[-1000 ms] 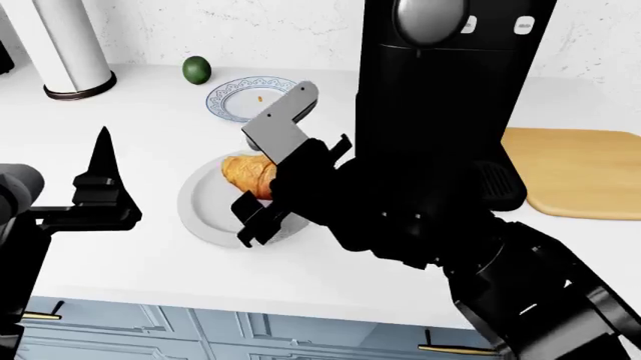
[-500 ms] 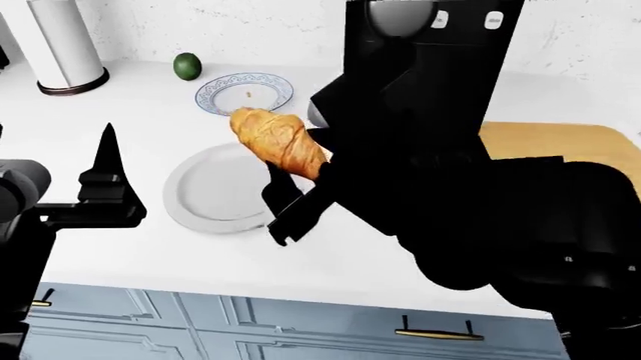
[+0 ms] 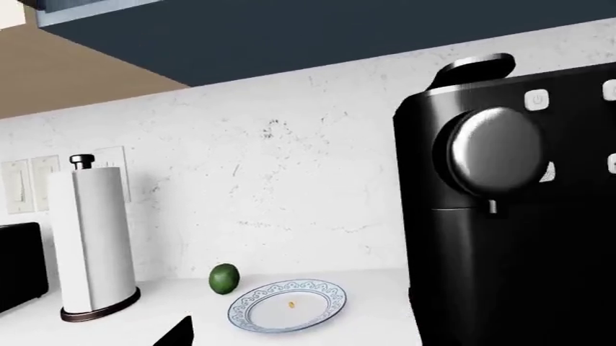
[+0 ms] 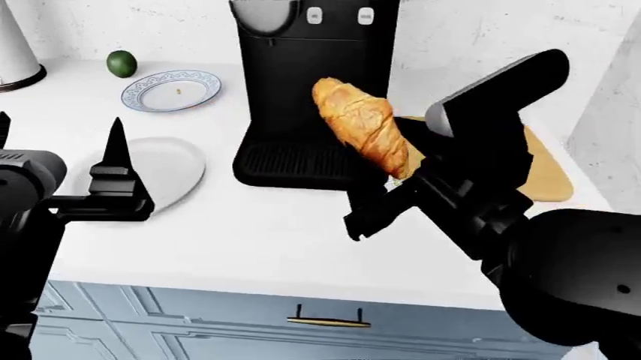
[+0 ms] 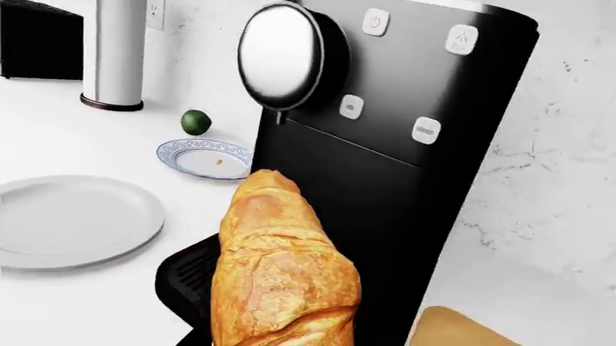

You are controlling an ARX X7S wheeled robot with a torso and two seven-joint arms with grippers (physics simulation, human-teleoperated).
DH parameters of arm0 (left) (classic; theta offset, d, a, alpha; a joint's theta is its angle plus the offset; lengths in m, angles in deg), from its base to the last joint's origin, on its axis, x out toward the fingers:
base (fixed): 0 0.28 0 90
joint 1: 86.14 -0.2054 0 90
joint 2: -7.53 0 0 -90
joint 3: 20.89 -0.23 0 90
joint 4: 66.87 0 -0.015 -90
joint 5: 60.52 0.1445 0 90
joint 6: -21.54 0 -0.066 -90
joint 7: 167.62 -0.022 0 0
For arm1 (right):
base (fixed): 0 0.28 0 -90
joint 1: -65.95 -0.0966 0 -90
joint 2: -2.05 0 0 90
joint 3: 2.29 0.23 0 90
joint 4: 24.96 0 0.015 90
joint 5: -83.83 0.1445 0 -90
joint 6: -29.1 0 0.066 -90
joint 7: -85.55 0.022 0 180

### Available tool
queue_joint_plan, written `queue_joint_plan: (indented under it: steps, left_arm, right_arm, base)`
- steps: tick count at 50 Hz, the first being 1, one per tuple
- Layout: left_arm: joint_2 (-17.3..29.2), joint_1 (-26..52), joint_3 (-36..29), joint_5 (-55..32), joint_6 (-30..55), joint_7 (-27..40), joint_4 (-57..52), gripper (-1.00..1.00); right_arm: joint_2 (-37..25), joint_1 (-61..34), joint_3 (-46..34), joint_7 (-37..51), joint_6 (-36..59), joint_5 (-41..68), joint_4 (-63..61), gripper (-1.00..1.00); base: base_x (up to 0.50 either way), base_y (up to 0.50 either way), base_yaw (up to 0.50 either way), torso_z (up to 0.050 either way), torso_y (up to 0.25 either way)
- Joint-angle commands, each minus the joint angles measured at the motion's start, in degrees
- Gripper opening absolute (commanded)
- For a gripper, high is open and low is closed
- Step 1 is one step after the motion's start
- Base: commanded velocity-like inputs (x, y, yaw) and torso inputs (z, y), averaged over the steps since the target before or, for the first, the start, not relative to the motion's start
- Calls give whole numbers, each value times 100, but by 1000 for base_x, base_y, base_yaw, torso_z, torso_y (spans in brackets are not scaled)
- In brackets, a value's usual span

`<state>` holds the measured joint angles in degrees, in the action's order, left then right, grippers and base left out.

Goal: From the different types of pastries on the counter, select a croissant and place it on the cutting board. Then retrieve a jar of jam from the cabinet and place it alongside the croissant on the cutting board.

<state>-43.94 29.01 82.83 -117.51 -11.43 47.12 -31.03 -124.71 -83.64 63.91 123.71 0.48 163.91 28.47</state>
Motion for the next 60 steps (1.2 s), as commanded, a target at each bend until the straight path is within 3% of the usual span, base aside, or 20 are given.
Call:
queue_joint_plan:
  steps: [1, 18, 24, 42, 52, 60]
  left_arm:
    - [105, 308, 0, -204, 162, 191, 69, 100]
    - [406, 115, 585, -612, 140, 250, 32, 100]
    - [495, -121, 863, -681, 76, 206, -1, 100]
    - [899, -415, 1639, -1477, 113, 340, -30, 100]
    - [785, -934, 2349, -1620, -177, -288, 82, 100]
    - [809, -1035, 2423, -1843, -180, -339, 105, 100]
  right_arm:
    - [-279, 395, 616, 551, -447, -66, -17, -100]
    - [-283, 398, 527, 651, -506, -497, -8, -100]
    - [-183, 291, 411, 538, -537, -687, -19, -100]
    - [-156, -229, 500, 839, -379, -433, 25, -100]
    - [-223, -239, 553, 857, -382, -307, 6, -100]
    - [-257, -213, 532, 839, -379, -311, 20, -100]
  base:
    - [12, 1, -500, 0, 0]
    - [1, 0, -500, 0, 0]
    - [39, -51, 0, 0, 0]
    - [479, -18, 0, 0, 0]
    - [51, 7, 0, 9, 1]
    - [0, 0, 0, 50, 17]
